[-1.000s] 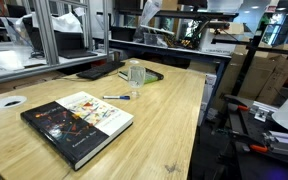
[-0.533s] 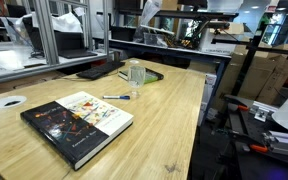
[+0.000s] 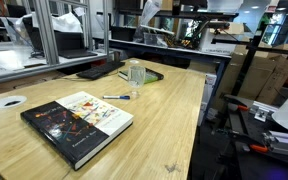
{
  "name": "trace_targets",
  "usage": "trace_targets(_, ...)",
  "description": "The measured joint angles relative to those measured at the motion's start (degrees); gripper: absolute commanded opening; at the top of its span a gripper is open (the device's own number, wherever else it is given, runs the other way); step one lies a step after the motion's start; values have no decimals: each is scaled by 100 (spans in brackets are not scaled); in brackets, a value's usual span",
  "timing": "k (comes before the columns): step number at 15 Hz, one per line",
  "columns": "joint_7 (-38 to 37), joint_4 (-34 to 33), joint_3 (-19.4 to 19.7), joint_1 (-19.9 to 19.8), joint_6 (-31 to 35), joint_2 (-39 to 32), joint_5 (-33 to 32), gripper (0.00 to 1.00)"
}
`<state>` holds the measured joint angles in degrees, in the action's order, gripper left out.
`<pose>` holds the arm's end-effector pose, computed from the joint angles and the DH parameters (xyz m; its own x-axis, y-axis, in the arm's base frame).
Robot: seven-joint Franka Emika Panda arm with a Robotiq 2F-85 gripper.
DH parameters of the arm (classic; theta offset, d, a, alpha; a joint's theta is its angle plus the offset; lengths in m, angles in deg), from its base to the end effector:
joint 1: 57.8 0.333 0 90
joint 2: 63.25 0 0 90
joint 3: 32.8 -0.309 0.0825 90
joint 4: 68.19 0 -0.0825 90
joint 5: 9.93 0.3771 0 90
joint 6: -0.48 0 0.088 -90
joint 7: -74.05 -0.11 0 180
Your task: Put the marker into the glass.
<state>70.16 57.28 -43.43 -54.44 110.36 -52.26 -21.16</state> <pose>0.4679 0.1046 0.4544 0.9690 0.2347 -0.0770 0.2461 -0.9446 0.2171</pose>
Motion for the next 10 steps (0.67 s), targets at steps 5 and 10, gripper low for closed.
trace_targets(5,1388,88,211,41,1749,-869,222,100)
trace_targets(10,2882,78,186,206,2539,-1442,1030,100)
